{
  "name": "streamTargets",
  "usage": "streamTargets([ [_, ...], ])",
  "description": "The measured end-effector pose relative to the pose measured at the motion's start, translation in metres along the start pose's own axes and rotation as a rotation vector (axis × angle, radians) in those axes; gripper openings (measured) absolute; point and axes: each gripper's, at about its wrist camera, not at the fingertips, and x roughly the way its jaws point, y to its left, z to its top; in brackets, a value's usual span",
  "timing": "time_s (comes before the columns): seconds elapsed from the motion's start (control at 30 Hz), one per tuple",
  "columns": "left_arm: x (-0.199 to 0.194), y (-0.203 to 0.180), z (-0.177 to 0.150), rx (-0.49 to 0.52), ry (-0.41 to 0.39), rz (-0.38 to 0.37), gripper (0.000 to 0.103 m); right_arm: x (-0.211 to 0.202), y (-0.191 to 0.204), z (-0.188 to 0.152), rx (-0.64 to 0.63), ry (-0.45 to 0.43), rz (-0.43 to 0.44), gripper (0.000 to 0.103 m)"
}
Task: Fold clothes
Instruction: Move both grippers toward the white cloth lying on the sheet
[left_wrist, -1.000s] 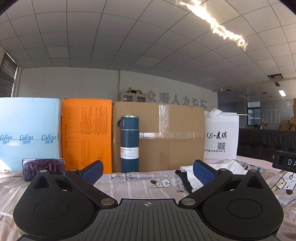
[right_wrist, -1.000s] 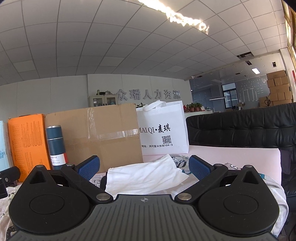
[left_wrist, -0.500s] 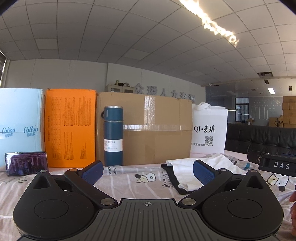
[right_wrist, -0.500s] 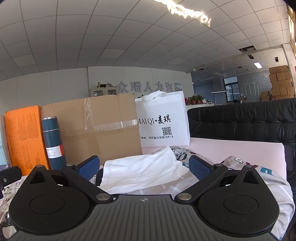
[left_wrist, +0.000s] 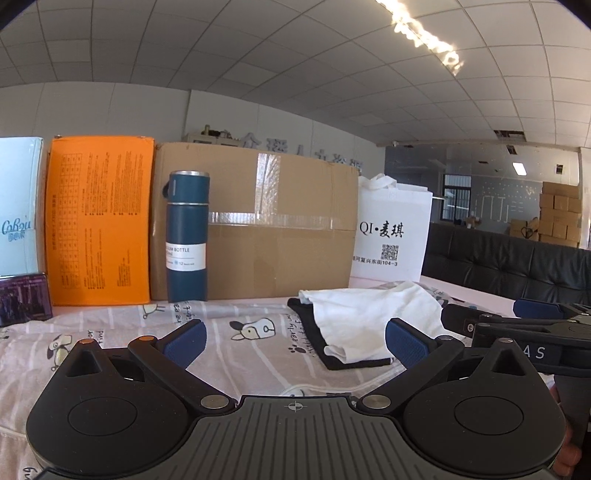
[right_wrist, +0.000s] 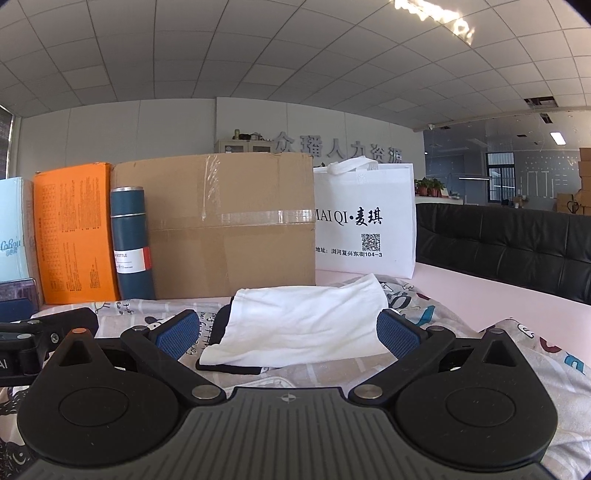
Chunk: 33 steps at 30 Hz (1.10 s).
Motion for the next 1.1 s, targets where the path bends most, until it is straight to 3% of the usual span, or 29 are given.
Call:
streamTargets([
  [0.13,0.0,0.005,0.0,-0.021,0.011,0.026,0.103,0.002,0.0,0.0,0.007,0.004,-0.003,0.103],
  [0.5,-0.014,0.012,0.003,-0.011,-0.055,0.087,0.103,0.004,0.01,0.002,0.001,-0.012,0.006,0.103],
  [0.7,-0.006,0.021,0.001,-0.042,-0.021,0.094,0.103,0.013,0.017,0.004,-0.033,0.0,0.023,0.103],
  [1.1,0.024,0.033,-0.008,-0.083,0.119,0.076,0.103,0.07,0.029,-0.001,-0.226,0.198,0.109,0.103],
])
